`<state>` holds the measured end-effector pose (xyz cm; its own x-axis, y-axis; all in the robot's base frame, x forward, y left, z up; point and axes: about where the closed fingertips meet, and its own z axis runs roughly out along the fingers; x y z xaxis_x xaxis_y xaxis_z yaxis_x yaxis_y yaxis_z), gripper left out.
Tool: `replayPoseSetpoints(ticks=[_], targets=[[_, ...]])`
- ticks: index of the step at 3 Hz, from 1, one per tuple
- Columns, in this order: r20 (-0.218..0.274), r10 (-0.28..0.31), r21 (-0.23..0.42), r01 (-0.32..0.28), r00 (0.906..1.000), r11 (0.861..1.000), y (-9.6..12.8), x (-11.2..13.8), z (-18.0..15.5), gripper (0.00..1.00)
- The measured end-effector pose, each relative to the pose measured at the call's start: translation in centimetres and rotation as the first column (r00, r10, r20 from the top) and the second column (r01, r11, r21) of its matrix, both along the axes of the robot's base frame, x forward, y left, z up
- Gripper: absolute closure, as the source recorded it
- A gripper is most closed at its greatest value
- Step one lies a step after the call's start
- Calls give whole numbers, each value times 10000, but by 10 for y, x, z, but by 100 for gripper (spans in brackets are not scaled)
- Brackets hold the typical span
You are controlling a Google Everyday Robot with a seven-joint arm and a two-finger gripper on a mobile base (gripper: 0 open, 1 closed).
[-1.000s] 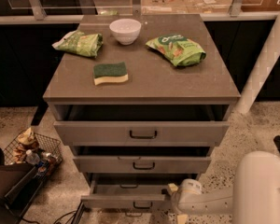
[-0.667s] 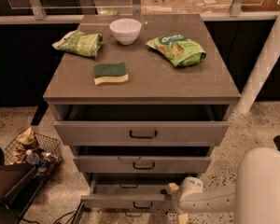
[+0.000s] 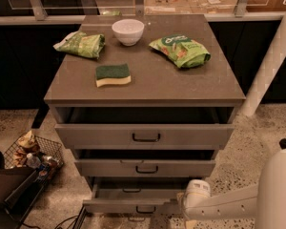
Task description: Open bottom drawer
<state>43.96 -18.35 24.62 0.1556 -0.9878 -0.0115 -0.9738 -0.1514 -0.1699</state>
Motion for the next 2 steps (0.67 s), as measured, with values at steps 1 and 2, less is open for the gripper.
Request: replayPoseSetpoints(ticks=[1, 2], targets=[[-16, 15, 14, -15, 10000, 10000, 0, 0, -2, 46], [-33, 18, 17, -18, 10000, 10000, 0, -1, -3, 70]])
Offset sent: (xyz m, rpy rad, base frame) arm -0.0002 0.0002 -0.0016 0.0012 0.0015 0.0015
